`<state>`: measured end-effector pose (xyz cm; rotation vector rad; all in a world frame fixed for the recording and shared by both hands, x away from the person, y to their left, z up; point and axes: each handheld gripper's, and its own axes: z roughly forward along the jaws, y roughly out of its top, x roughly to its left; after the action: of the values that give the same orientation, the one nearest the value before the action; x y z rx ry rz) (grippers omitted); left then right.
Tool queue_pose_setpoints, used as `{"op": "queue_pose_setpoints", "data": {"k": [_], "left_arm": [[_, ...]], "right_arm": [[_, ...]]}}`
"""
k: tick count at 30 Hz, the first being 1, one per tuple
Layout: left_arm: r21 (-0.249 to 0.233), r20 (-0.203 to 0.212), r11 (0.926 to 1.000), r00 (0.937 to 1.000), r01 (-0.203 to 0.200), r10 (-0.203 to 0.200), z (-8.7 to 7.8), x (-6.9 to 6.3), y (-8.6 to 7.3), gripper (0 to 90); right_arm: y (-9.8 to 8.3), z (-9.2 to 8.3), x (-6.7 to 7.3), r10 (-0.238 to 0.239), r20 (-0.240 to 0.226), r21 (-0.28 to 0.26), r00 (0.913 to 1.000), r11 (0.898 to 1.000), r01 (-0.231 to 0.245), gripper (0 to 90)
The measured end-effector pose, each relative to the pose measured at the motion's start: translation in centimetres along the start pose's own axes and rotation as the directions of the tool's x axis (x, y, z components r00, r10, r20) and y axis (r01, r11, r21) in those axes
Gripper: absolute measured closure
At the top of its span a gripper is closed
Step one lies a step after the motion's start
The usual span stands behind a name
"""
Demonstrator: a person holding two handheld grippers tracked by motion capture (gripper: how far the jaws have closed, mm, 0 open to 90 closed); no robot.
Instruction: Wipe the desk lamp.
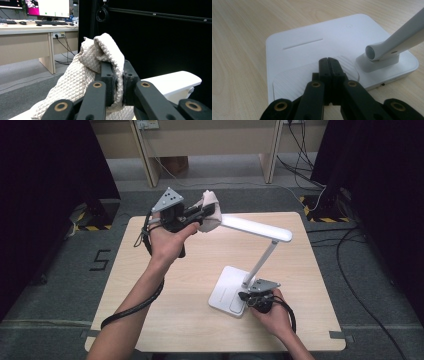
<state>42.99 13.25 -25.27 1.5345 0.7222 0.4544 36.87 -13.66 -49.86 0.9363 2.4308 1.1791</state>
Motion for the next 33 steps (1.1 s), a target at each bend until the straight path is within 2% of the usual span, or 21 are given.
{"op": "queue_pose_setpoints", "data": {"k": [33], "left_arm": [[0.006, 0.03, 0.9999, 0.9995, -0.012, 0.012, 1.2, -1.7, -0.2, 83.2]], "right_arm": [[0.0, 0.0, 0.0, -0.001, 0.0, -0.003, 1.0, 1.0, 0.001, 90.0]]}}
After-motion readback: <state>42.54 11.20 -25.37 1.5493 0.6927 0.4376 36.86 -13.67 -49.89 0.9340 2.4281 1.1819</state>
